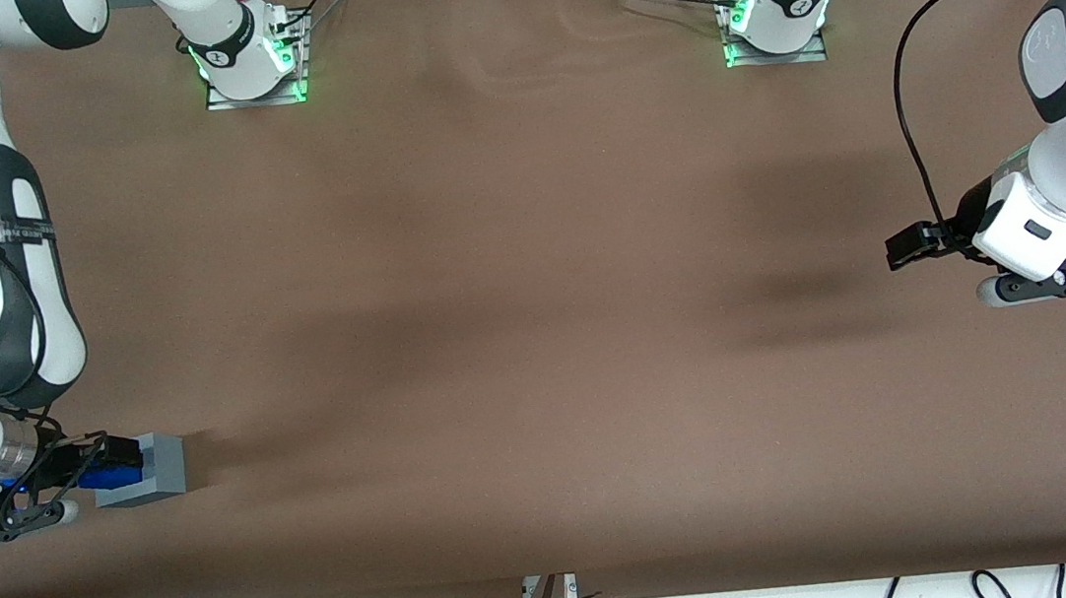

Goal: Insert blue part into gray base with right arm
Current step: 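Open the right gripper and raise it away from the base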

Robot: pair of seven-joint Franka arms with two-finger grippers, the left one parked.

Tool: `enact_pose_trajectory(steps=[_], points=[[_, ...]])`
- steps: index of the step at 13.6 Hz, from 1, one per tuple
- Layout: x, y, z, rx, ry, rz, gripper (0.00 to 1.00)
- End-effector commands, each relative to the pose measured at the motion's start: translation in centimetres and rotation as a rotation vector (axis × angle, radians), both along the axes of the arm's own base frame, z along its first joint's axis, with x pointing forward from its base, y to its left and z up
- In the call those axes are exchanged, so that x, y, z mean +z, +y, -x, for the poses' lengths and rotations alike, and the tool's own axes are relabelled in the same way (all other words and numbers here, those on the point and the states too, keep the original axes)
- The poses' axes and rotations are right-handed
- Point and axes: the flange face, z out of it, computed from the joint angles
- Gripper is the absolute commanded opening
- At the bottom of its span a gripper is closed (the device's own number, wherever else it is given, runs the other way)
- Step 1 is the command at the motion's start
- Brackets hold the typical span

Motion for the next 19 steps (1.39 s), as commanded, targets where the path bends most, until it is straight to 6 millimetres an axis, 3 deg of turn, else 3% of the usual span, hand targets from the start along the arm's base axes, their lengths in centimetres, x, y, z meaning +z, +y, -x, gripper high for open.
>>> enact_pose_trajectory(steps=[1,2,6,10,12,15,16,17,19], points=[[7.5,2.3,2.0,-0.045,0.046,-0.032,1.00],[10.6,3.2,2.9,-0.073,0.046,-0.034,1.00],[15.6,5.2,7.0,-0.107,0.182,-0.031,1.00],[18.8,6.7,9.0,-0.071,0.204,-0.014,1.00],[19.6,6.5,9.5,-0.061,0.205,0.034,1.00],[23.1,6.6,10.5,-0.061,0.124,0.046,1.00],[23.3,6.3,10.9,-0.064,0.107,0.042,1.00],[24.4,6.3,12.2,-0.064,0.091,0.046,1.00],[23.5,6.3,13.6,-0.064,0.114,0.051,1.00]])
